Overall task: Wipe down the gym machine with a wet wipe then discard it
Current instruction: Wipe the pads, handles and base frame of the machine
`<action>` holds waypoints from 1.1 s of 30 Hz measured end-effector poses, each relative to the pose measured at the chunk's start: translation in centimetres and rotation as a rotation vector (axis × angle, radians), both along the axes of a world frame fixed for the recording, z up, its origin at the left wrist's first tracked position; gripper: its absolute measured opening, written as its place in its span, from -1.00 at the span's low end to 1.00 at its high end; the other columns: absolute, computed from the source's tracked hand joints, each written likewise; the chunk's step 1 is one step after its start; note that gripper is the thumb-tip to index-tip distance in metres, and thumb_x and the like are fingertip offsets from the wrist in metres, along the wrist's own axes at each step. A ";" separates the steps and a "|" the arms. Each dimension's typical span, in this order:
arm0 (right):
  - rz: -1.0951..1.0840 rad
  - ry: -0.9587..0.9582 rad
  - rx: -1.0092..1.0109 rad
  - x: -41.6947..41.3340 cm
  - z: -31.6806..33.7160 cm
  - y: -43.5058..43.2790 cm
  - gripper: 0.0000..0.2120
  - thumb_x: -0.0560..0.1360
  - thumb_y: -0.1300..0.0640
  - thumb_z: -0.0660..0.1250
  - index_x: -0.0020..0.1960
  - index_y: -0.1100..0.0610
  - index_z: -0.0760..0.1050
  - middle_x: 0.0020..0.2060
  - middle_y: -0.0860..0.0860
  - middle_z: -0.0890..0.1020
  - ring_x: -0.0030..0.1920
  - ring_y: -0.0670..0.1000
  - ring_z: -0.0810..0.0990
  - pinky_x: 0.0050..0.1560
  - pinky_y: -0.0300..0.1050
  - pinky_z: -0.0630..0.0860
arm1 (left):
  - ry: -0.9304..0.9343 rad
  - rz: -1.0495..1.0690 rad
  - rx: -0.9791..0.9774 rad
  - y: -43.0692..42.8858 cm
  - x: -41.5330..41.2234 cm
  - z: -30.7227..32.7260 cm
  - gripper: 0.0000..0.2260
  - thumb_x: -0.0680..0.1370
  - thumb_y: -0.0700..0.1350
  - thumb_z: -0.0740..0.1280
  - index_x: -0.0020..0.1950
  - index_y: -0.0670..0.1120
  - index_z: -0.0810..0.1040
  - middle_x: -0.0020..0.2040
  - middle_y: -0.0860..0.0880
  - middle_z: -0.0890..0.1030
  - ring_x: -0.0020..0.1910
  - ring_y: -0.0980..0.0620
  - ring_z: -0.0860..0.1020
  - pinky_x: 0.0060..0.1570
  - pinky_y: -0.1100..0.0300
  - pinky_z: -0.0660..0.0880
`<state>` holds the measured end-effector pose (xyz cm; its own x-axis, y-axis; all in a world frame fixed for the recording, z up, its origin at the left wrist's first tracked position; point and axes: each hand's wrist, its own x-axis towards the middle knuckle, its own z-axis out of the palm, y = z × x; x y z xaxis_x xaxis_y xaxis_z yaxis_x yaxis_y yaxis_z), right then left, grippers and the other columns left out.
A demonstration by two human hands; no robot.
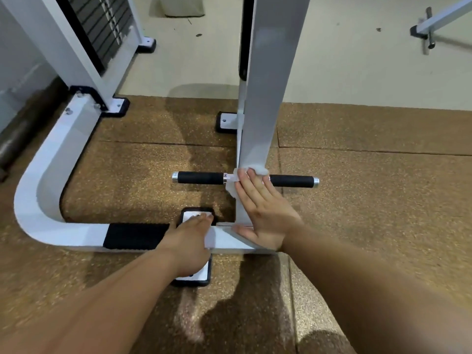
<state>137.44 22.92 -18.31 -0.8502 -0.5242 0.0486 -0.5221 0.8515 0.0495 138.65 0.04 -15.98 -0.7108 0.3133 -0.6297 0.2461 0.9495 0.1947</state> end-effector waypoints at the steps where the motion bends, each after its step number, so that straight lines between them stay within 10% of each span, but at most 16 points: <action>1: -0.027 -0.025 -0.041 0.6 -0.8 -0.4 -0.09 0.61 -0.40 -0.10 0.65 0.28 -0.10 0.64 0.17 -0.18 0.65 0.18 -0.23 0.63 0.14 -0.20 | 0.006 -0.019 -0.011 -0.2 0.2 -0.3 -0.33 0.66 -0.01 0.17 0.68 0.03 -0.14 0.68 0.04 -0.08 0.65 0.00 -0.06 0.60 -0.16 -0.09; 8: -0.132 -0.491 -0.053 2.0 -3.3 -2.5 -0.15 0.65 -0.36 -0.07 0.66 0.20 -0.26 0.64 0.11 -0.30 0.61 0.05 -0.39 0.61 0.06 -0.33 | 0.068 -0.088 -0.060 -0.3 0.9 -1.2 -0.31 0.66 0.02 0.16 0.67 0.01 -0.17 0.68 0.03 -0.12 0.65 -0.02 -0.16 0.59 -0.23 -0.16; 20: -0.179 -0.566 -0.006 9.8 -3.1 -5.2 -0.13 0.62 -0.42 -0.20 0.60 0.17 -0.45 0.54 0.14 -0.50 0.53 0.11 -0.57 0.60 0.11 -0.36 | 0.220 -0.193 -0.117 -1.5 2.5 -2.6 -0.21 0.64 0.10 0.16 0.63 0.02 -0.35 0.65 -0.02 -0.32 0.63 -0.10 -0.29 0.57 -0.27 -0.19; 27: -0.710 -0.542 -0.097 9.9 -3.1 -5.0 -0.06 0.56 -0.49 -0.30 0.58 0.20 -0.49 0.54 0.22 -0.49 0.53 0.21 -0.55 0.60 0.21 -0.33 | 0.268 -0.151 -0.080 -3.6 4.0 -2.3 -0.22 0.61 0.09 0.17 0.65 0.01 -0.29 0.65 -0.02 -0.31 0.64 -0.10 -0.24 0.58 -0.21 -0.24; 33: -0.216 -0.618 -0.094 9.3 -2.8 -9.2 -0.08 0.58 -0.47 -0.12 0.63 0.11 -0.41 0.58 0.09 -0.45 0.55 0.09 -0.54 0.60 0.19 -0.31 | 0.210 -0.101 -0.091 -4.0 3.9 -1.4 -0.23 0.62 0.13 0.21 0.67 0.02 -0.20 0.67 0.03 -0.25 0.65 -0.05 -0.19 0.60 -0.14 -0.15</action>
